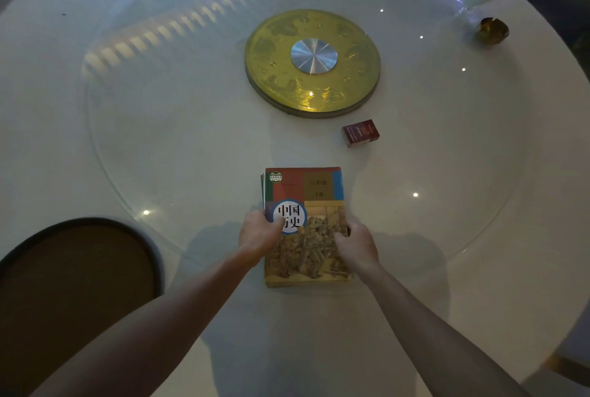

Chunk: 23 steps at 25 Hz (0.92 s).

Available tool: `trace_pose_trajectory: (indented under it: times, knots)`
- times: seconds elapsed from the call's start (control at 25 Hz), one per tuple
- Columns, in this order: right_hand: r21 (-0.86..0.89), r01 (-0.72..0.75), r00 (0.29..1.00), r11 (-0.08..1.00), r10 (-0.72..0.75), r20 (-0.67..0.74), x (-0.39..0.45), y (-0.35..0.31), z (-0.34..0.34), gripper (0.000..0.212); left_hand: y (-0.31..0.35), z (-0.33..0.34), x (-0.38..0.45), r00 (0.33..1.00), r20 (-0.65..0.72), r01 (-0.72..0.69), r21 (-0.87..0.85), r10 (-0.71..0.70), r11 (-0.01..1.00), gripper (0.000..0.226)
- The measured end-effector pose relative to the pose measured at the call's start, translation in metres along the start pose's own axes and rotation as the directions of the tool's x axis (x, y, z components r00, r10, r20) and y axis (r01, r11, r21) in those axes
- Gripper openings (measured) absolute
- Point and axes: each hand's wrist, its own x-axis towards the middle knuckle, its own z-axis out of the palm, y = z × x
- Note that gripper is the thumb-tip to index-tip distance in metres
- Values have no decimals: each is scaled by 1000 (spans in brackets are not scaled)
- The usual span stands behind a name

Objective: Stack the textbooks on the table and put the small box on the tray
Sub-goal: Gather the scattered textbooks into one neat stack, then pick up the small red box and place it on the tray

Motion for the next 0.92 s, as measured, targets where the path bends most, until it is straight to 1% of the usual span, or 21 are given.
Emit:
trace_pose_trajectory:
  times: [0.04,0.08,0.12,0.16,0.2,0.24,0.28,0.36,0.48,0.6,0.68,0.76,0.88,0.92]
  knots:
    - [-9,-11,1000,1000,11,5,1,-2,-3,41,2,-1,1,1000,-6,14,-5,-14,1000,40]
    - [-21,-18,1000,1000,18,11,0,-8,-7,36,6,-2,2,1000,-24,15,38,-14,999,46]
    - [-33,-22,1000,999,23,11,1,-12,-12,31,9,-2,4,998,-62,3,119,5,993,54]
    - [-45,-22,1000,999,22,1,4,-17,-17,30,16,-2,6,993,-103,-32,219,56,975,61]
    - [-53,-19,1000,998,18,-18,9,-22,-22,31,26,-3,9,982,-133,-91,274,132,957,65]
    - [-49,-12,999,999,11,-39,16,-26,-29,33,40,-2,12,969,-139,-163,270,206,949,66]
    - [-40,-9,998,999,6,-57,26,-31,-36,36,54,-3,17,958,-116,-231,239,264,943,66]
    - [-18,3,995,1000,-4,-96,50,-41,-53,46,89,-1,30,941,-48,-321,188,335,928,63]
    - [31,37,990,999,-33,-138,88,-59,-82,62,137,15,56,913,94,-407,222,396,886,58]
    - [37,67,985,997,-60,-165,126,-72,-110,67,177,39,83,902,201,-423,229,383,877,59]
    - [37,83,983,996,-76,-169,146,-79,-124,60,194,55,99,909,222,-398,212,353,892,60]
    - [102,77,986,992,-61,-158,166,-84,-134,56,206,72,113,919,223,-368,195,324,909,62]
    - [249,44,996,968,-24,-82,190,-83,-137,70,212,94,128,943,218,-288,159,251,944,76]
    - [284,39,998,958,-21,-65,199,-78,-136,71,213,99,133,950,218,-261,156,225,953,79]
